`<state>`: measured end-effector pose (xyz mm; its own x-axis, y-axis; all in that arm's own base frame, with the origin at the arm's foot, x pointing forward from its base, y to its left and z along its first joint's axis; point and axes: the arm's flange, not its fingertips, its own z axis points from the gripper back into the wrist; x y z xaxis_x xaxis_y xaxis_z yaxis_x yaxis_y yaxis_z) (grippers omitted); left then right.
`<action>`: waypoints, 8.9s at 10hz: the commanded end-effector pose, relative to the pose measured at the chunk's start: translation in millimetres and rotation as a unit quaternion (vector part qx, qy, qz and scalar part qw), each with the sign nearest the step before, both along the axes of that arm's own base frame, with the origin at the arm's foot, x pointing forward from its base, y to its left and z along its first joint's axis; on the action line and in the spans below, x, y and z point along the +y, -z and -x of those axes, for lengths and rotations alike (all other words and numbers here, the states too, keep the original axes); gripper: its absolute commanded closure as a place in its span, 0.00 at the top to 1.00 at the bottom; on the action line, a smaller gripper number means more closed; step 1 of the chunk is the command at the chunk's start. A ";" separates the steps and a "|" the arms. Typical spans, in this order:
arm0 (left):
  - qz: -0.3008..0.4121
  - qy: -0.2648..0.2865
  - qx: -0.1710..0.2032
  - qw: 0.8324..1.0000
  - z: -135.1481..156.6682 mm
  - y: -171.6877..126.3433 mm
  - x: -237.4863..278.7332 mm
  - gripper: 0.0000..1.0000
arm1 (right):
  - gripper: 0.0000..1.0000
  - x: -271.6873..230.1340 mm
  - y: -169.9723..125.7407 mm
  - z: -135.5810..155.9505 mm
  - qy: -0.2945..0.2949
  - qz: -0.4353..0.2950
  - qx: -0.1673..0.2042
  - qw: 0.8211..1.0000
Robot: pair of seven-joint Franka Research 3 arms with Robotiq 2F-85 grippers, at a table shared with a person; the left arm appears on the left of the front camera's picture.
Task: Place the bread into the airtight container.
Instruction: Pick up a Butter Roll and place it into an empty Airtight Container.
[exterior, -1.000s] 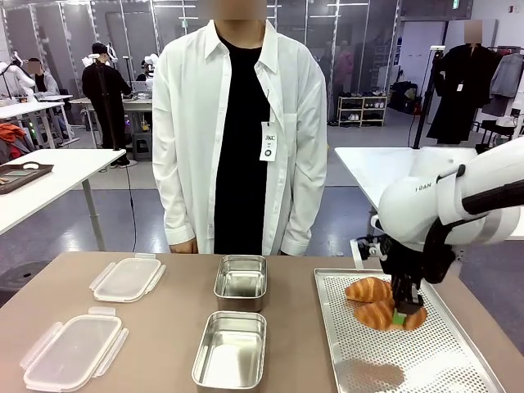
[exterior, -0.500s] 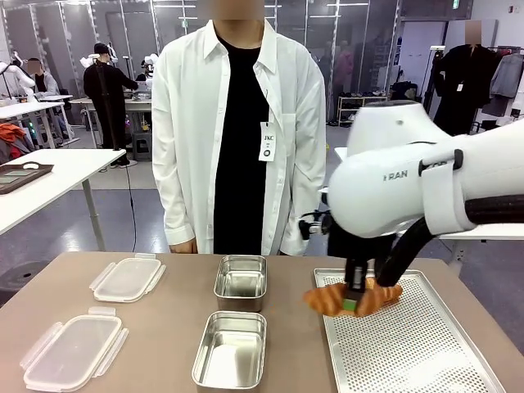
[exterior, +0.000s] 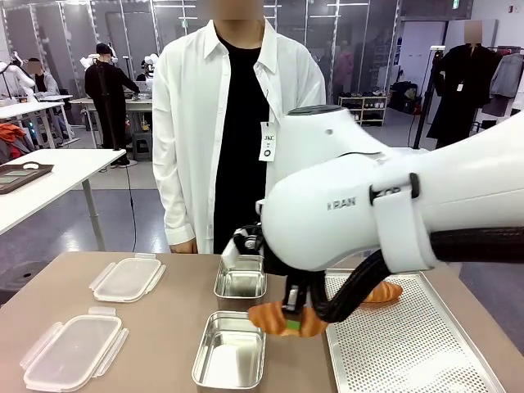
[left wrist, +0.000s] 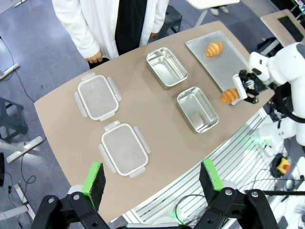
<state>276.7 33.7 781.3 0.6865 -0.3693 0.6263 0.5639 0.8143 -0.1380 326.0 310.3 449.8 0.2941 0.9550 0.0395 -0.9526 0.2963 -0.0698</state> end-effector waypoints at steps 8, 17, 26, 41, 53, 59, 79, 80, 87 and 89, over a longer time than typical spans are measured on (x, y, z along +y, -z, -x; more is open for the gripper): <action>-0.006 0.009 -0.003 1.000 0.1 -1.7 1.0 1.00 | 0.00 43.2 8.1 9.7 0.014 -0.008 -0.007 1.000; -0.006 0.009 -0.003 1.000 0.1 -1.7 1.0 1.00 | 0.17 62.5 7.5 -3.2 0.343 -0.107 0.033 0.933; -0.006 0.009 -0.003 1.000 0.1 -1.7 1.0 1.00 | 0.17 88.7 75.5 -15.4 0.603 -0.117 0.039 0.788; -0.006 0.009 -0.003 1.000 0.1 -1.7 1.0 1.00 | 1.00 92.4 82.1 -22.9 0.590 -0.116 0.057 0.797; -0.006 0.009 -0.003 1.000 0.1 -1.7 1.0 1.00 | 1.00 92.4 82.1 -22.9 0.590 -0.116 0.057 0.797; -0.006 0.009 -0.003 1.000 0.1 -1.7 1.0 1.00 | 1.00 65.7 -28.6 -26.8 0.510 -0.150 0.005 0.847; -0.006 0.009 -0.003 1.000 0.1 -1.7 1.0 1.00 | 1.00 -538.3 -128.0 76.6 0.500 -0.451 -0.073 0.735; -0.006 0.009 -0.003 1.000 0.1 -1.7 1.0 1.00 | 1.00 -540.9 -97.9 78.2 0.545 -0.436 -0.040 0.715; -0.006 0.009 -0.003 1.000 0.1 -1.7 1.0 1.00 | 1.00 -551.0 -150.3 87.7 0.491 -0.455 -0.076 0.739; -0.006 0.009 -0.003 1.000 0.1 -1.7 1.0 1.00 | 1.00 -551.0 -150.3 87.7 0.491 -0.455 -0.076 0.739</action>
